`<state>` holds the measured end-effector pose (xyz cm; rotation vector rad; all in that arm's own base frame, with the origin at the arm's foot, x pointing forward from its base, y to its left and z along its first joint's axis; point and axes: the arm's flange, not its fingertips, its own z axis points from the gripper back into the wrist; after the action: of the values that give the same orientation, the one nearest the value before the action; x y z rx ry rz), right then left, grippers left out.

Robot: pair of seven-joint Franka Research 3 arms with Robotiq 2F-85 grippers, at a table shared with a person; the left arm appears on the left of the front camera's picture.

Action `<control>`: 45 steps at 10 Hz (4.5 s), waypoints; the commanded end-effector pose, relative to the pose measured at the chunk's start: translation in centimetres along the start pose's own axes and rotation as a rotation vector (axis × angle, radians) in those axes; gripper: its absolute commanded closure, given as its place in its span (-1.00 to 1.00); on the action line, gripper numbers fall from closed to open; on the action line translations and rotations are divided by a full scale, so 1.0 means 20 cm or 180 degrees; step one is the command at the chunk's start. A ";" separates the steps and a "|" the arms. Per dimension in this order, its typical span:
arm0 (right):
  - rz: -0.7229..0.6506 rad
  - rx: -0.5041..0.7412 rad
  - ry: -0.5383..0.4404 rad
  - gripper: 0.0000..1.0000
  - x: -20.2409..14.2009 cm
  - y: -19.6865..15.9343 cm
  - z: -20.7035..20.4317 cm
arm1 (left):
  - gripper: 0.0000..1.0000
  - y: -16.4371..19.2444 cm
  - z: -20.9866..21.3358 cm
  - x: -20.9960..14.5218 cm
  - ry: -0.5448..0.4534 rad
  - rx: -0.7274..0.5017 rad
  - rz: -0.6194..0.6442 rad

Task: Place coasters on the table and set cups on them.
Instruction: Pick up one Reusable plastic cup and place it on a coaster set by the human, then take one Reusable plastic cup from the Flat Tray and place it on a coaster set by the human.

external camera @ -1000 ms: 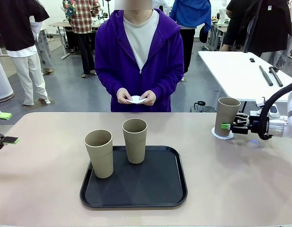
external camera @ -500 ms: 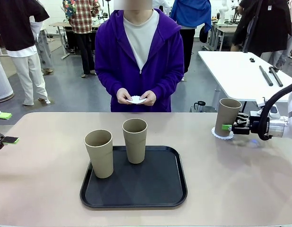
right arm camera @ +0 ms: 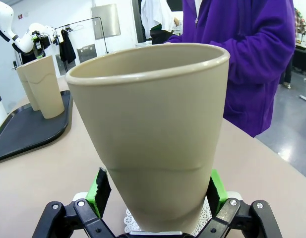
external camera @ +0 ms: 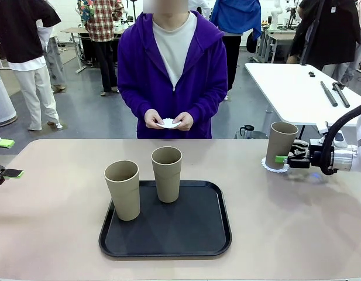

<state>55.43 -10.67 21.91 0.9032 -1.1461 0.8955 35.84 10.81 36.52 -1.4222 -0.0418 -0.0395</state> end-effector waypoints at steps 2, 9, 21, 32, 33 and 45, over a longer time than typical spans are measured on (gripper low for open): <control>0.0050 0.0040 0.0225 -1.00 0.02 0.00 0.05 | -1.00 -0.01 0.01 0.00 -0.0011 -0.0042 -0.0038; -0.0148 -0.0231 0.0883 -1.00 0.12 0.10 0.32 | -1.00 -0.01 0.01 0.00 -0.0011 -0.0042 -0.0038; -0.1541 -0.2052 0.2626 -1.00 1.28 0.97 0.09 | -1.00 -0.01 0.01 0.00 -0.0011 -0.0042 -0.0038; -0.1547 -0.2248 0.2618 -1.00 1.34 0.99 0.07 | -1.00 -0.01 0.01 0.00 -0.0011 -0.0042 -0.0038; -0.1547 -0.2248 0.2618 -1.00 1.34 0.99 0.07 | -1.00 -0.01 0.01 0.00 -0.0011 -0.0042 -0.0038; -0.3490 0.0795 0.0831 -1.00 0.85 0.92 0.86 | -1.00 -0.01 0.01 0.00 -0.0011 -0.0042 -0.0038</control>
<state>34.49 -17.35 46.48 1.2676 -0.2067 0.2321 35.84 10.81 36.51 -1.4229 -0.0409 -0.0396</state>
